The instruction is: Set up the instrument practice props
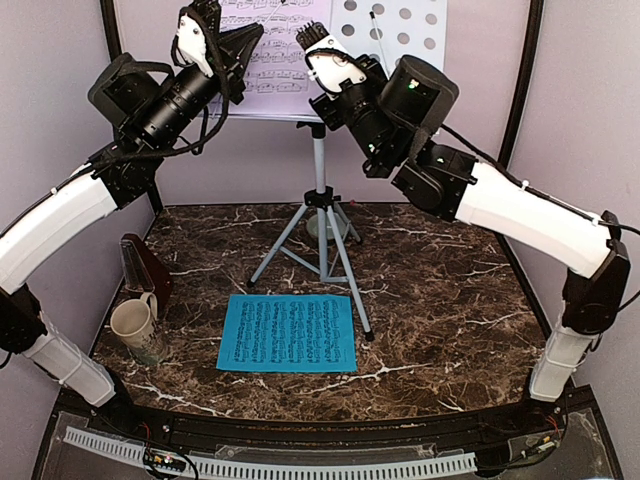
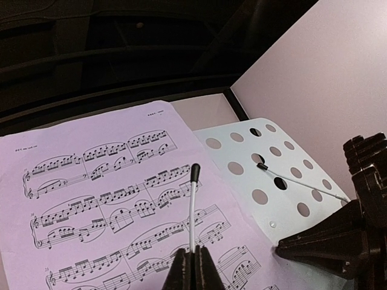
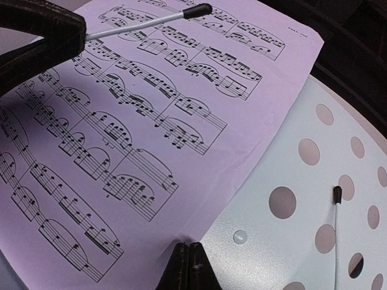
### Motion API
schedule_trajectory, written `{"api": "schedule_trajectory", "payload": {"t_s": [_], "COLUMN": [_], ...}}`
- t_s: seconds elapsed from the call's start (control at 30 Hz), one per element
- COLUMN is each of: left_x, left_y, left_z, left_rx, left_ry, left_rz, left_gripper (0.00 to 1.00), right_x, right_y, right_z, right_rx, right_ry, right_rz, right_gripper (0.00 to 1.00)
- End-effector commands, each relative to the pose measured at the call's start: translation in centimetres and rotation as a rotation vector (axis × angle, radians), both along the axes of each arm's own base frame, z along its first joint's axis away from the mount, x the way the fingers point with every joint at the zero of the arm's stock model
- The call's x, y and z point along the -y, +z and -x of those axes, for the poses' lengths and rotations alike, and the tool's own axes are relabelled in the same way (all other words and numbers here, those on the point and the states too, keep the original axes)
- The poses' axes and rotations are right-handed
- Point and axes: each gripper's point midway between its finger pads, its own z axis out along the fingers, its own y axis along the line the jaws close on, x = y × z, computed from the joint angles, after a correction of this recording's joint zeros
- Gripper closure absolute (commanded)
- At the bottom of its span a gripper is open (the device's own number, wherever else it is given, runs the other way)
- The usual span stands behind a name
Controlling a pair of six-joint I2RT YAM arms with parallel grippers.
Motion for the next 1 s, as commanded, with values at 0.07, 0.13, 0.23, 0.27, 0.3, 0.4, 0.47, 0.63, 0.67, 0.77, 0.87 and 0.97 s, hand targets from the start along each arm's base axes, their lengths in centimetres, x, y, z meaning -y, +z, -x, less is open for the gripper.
{"api": "schedule_trajectory", "payload": {"t_s": [0.07,0.13,0.23,0.27,0.3,0.4,0.47,0.63,0.67,0.77,0.87,0.97], "left_x": [-1.6,-1.6,-1.6,-1.6,-1.5,-1.5,-1.4,-1.5,-1.6,-1.7,-1.9,-2.4], "left_y": [2.9,2.9,2.9,2.9,2.8,2.8,2.6,2.4,2.4,2.5,2.5,2.5], "left_z": [2.9,2.9,2.8,2.8,2.8,2.7,2.8,3.1,3.2,3.5,3.9,4.5], "left_rx": [0.098,0.097,0.097,0.098,0.098,0.097,0.099,0.104,0.104,0.105,0.104,0.105], "left_ry": [-0.033,-0.032,-0.030,-0.030,-0.029,-0.026,-0.031,-0.035,-0.036,-0.047,-0.054,-0.058], "left_rz": [0.060,0.060,0.059,0.058,0.057,0.055,0.046,0.040,0.041,0.042,0.041,0.043], "left_gripper": [1.00,1.00,1.00,1.00,1.00,0.99,0.90,0.75,0.74,0.66,0.59,0.55], "right_x": [-1.0,-1.1,-1.2,-1.1,-1.1,-1.2,-1.3,-0.9,-0.8,-0.7,-0.5,-0.3], "right_y": [0.5,0.4,0.2,0.2,0.1,0.0,-0.2,-0.2,-0.2,-0.1,0.1,0.3], "right_z": [0.0,0.1,0.2,0.3,0.3,0.5,0.6,0.7,0.8,0.8,0.9,1.2], "right_rx": [0.013,0.011,0.010,0.009,0.008,0.006,0.004,0.008,0.008,0.010,0.014,0.019], "right_ry": [0.037,0.042,0.053,0.056,0.060,0.073,0.078,0.075,0.075,0.071,0.072,0.081], "right_rz": [-0.016,-0.013,-0.011,-0.013,-0.011,-0.011,-0.005,-0.009,-0.011,-0.013,-0.019,-0.026], "right_gripper": [0.95,0.95,0.96,0.96,0.96,0.96,0.96,0.96,0.96,0.96,0.95,0.94]}}
